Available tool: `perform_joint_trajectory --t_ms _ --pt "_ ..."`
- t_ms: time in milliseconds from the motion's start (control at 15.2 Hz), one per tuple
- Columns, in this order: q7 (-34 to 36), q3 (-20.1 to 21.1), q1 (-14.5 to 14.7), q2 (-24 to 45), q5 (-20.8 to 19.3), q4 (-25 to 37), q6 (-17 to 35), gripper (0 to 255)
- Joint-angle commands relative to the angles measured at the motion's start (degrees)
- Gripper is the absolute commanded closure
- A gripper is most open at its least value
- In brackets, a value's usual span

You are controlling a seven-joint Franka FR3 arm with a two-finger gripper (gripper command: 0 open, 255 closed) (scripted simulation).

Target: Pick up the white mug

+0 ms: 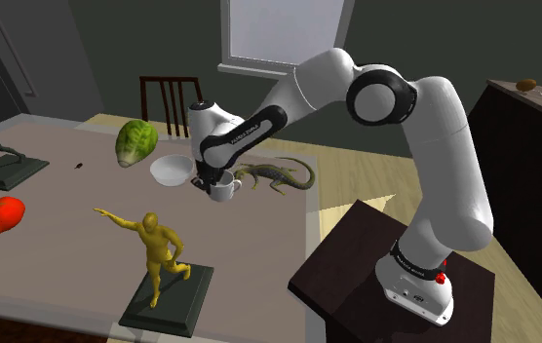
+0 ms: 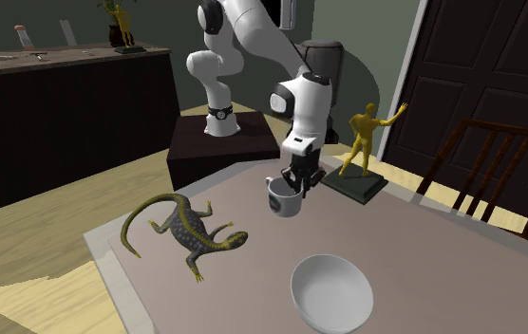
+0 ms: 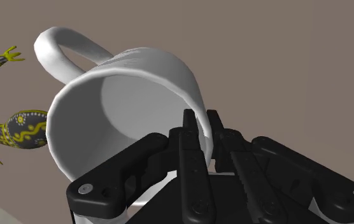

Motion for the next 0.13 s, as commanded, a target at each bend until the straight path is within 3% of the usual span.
perform_joint_trajectory --t_ms 0,66 --pt "-0.11 0.11 -0.06 -0.68 0.15 0.03 -0.71 255" --pt "-0.11 0.11 -0.06 -0.67 0.15 0.04 -0.72 255"
